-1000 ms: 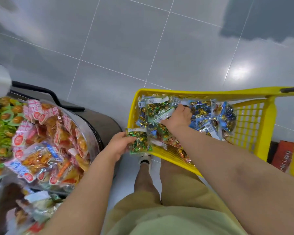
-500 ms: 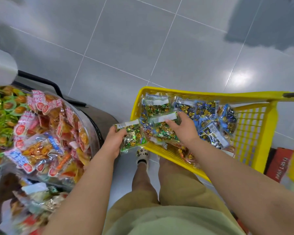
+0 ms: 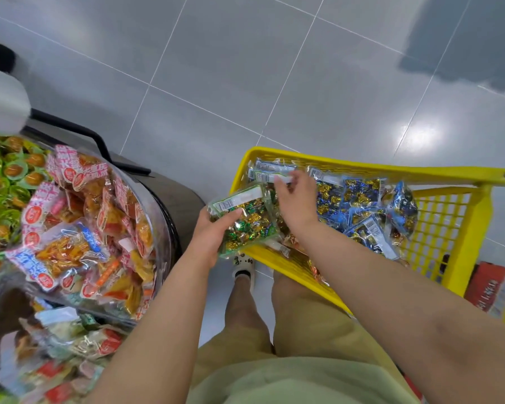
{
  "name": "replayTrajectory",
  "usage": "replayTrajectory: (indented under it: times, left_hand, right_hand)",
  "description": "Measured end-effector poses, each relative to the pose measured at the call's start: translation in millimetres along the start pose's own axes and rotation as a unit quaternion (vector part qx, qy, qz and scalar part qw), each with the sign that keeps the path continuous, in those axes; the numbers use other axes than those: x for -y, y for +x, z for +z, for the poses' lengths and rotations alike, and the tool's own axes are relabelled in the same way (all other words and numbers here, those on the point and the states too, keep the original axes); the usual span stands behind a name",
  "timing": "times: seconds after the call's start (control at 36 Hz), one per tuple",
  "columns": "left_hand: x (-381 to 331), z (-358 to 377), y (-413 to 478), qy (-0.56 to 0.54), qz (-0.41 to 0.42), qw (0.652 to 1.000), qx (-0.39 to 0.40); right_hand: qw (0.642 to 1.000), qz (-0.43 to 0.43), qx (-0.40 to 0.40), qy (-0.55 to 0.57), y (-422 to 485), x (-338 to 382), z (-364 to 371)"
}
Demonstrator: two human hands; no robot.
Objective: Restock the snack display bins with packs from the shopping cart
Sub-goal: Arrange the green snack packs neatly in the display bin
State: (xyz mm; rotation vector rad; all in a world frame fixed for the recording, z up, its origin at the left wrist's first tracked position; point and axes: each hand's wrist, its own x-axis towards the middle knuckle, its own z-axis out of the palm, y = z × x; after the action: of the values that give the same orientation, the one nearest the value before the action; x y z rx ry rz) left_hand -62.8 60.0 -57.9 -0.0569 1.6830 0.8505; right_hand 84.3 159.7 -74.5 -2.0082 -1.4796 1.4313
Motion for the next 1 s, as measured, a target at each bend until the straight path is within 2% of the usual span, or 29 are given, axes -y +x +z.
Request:
replayTrajectory:
  times: [0.06, 0.11, 0.19, 0.31, 0.5, 0.58, 0.67, 0.72, 0.89, 1.0]
  left_hand:
    - [2.7, -5.8, 0.7, 0.007, -0.010, 1.000, -0.018]
    - [6.2, -12.0, 0.1, 0.003, -0.018, 0.999, -0.033]
    - [12.9, -23.4, -2.5, -0.023, -0.024, 0.998, -0.057]
    - [20.0, -37.0, -13.0, -0.052, -0.021, 0.994, -0.095]
    - [20.5, -56.7, -45.8, -0.100, -0.011, 0.985, -0.141]
    - [18.9, -71.5, -63.3, -0.122, 0.000, 0.986, -0.118]
    - [20.4, -90.5, -82.2, -0.119, 0.024, 0.987, -0.101]
    - [22.7, -104.5, -95.4, -0.122, 0.040, 0.986, -0.104]
    - [40.5, -163.1, -146.5, -0.194, 0.087, 0.969, -0.124]
    - [71.7, -218.1, -185.0, -0.230, 0.131, 0.952, -0.152]
  right_hand:
    - [0.995, 0.068, -0.066, -0.015, 14.5, -9.5, -3.8]
    - [0.993, 0.117, -0.019, -0.003, 27.4, -19.6, -2.7]
    - [0.991, 0.109, 0.071, -0.036, 36.1, -30.8, 2.0]
    - [0.989, 0.092, 0.086, -0.072, 34.1, -32.7, 1.0]
    - [0.992, 0.065, 0.103, 0.009, -7.6, 2.7, -13.1]
    - [0.992, 0.015, 0.113, 0.061, -37.8, 30.9, -18.4]
    - [0.978, -0.056, 0.178, 0.096, -73.9, 60.8, -15.6]
    - [0.962, -0.126, 0.229, 0.079, -97.1, 76.4, -7.7]
    - [0.864, -0.348, 0.357, -0.067, -174.2, 97.1, 39.0]
    - [0.800, -0.414, 0.413, -0.132, -234.5, 99.8, 70.5]
